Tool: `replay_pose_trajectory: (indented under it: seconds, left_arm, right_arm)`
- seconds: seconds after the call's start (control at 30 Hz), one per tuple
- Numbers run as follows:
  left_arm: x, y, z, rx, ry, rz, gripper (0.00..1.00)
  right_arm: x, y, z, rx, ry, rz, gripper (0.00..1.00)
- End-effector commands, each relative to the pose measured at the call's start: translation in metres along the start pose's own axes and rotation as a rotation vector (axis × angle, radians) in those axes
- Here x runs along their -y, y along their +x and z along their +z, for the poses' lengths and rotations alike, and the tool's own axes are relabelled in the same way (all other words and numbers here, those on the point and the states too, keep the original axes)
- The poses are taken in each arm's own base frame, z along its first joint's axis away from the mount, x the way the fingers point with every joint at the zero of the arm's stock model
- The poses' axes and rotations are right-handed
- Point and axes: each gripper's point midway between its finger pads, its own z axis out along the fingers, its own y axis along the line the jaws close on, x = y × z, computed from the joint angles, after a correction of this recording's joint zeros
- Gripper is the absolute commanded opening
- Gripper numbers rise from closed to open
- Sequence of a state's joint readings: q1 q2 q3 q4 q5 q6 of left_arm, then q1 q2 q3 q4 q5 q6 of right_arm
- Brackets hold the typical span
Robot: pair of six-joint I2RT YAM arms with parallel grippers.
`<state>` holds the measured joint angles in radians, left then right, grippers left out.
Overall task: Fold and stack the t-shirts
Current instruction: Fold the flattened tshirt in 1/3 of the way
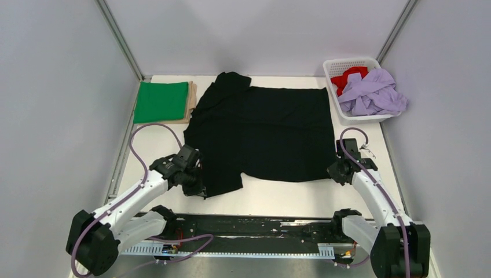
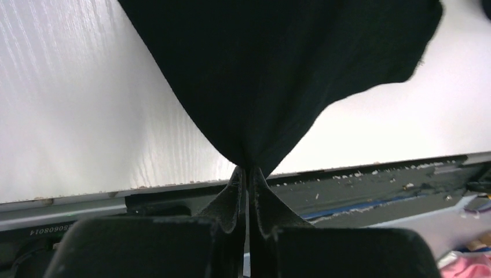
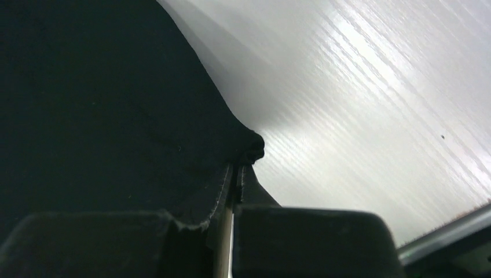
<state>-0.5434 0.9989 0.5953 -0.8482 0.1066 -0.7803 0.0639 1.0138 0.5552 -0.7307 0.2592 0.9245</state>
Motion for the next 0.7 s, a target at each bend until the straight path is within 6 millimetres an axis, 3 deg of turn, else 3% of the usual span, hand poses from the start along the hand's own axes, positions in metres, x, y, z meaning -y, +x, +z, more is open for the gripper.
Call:
replay_pose_trajectory:
  seconds: [0.0,0.2,0.4,0.5,0.67]
  left_arm:
    - [0.009,0.014,-0.029,-0.035,0.06,-0.011,0.0]
    - [0.009,0.039,-0.055,-0.059,0.128,-0.037,0.0]
    - [0.008,0.055,-0.066,-0.073,0.18,-0.075,0.0]
    - [0.01,0.054,-0.066,-0.072,0.192,-0.061,0.0]
    - [0.037,0.036,-0.058,-0.058,0.281,0.002,0.0]
  right_arm:
    - [0.005,0.002,-0.037,-0.066,0.023,0.039,0.0]
    - [0.024,0.018,-0.069,-0.138,0.051,0.081,0.0]
    - [0.037,0.025,-0.093,-0.153,0.024,0.099,0.0]
    - [0.038,0.025,-0.094,-0.146,0.013,0.089,0.0]
    - [0.024,0.02,-0.085,-0.126,-0.044,0.065,0.0]
